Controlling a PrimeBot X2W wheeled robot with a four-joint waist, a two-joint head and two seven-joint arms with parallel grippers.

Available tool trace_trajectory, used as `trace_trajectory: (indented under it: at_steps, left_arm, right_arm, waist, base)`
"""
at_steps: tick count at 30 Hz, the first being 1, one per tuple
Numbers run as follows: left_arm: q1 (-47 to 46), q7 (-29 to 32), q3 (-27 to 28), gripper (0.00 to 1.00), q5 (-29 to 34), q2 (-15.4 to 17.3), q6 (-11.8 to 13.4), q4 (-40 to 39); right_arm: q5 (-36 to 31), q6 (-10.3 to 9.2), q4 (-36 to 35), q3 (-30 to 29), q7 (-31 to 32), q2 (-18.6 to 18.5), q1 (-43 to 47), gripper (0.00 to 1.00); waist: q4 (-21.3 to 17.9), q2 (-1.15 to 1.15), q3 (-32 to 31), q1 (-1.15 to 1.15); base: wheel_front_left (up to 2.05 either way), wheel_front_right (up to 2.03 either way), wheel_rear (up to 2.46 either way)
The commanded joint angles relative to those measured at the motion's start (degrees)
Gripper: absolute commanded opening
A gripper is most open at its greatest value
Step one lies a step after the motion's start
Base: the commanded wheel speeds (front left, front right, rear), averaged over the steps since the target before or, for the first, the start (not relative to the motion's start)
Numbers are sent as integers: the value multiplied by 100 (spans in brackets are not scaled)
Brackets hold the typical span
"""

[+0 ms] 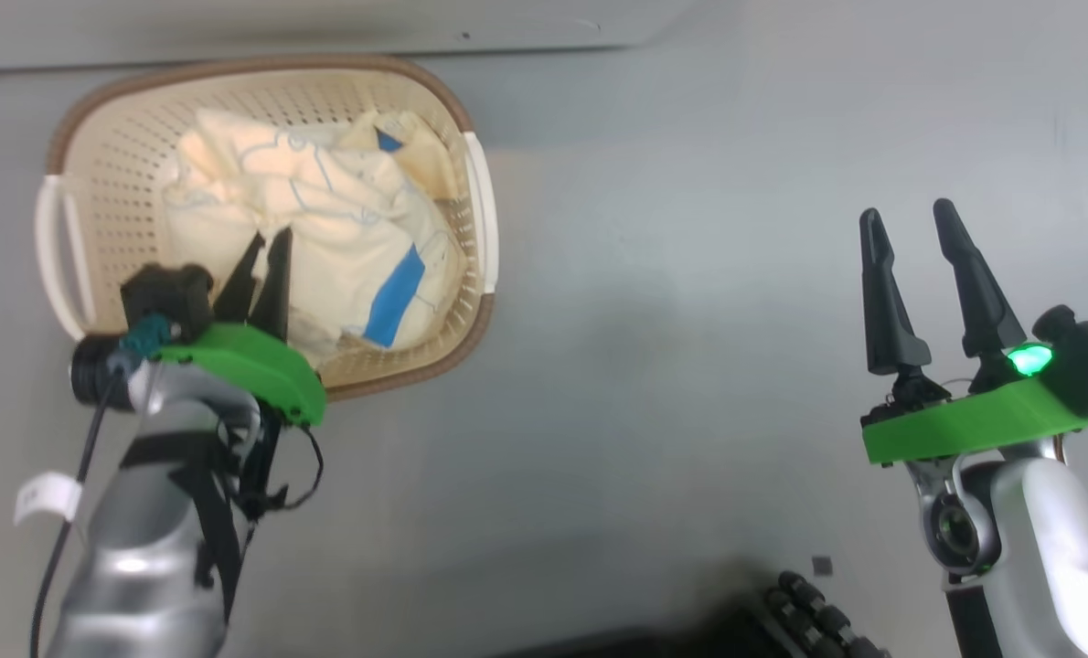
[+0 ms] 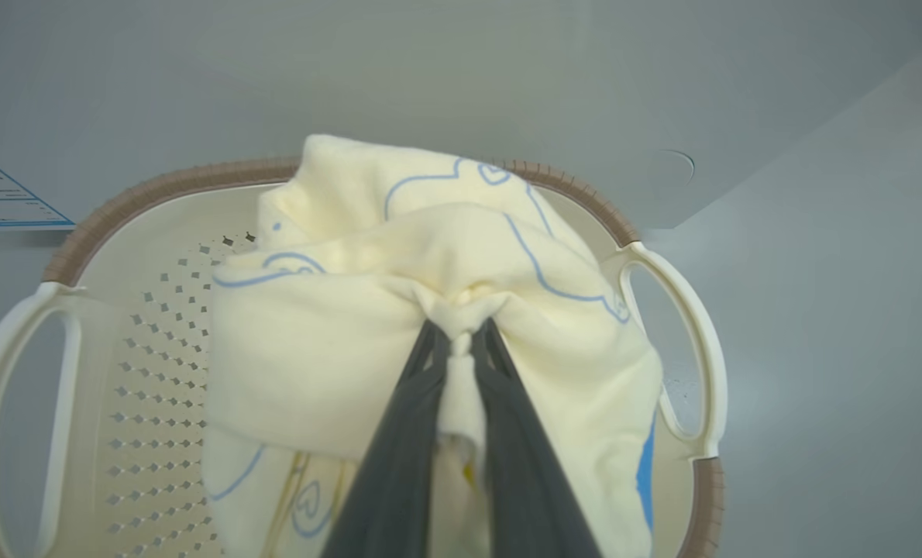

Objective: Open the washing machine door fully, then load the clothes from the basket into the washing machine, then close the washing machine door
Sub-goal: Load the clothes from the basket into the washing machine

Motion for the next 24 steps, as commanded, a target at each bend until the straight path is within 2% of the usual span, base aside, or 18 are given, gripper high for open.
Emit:
trace_trajectory:
  at_steps: [1, 10, 24]
  left_arm:
    - [287, -79, 178, 0, -25, 112, 49, -207]
    - [1608, -80, 508, 0, 64, -103, 148, -1618]
    - [3372, -81, 950, 0, 108, -288, 324, -3137]
  right_arm:
    - [-29, -16, -144, 58, -55, -68, 192, 100]
    - [-89, -16, -107, -20, -55, -107, 582, 100]
    - [-222, -16, -80, -192, -55, -117, 1307, 100]
  waist:
    - [221, 0, -343, 0]
    - [468, 0, -1241, 0]
    - [660, 0, -2624, 0]
  base:
    - [0, 0, 0]
    - [0, 0, 0]
    - [0, 0, 0]
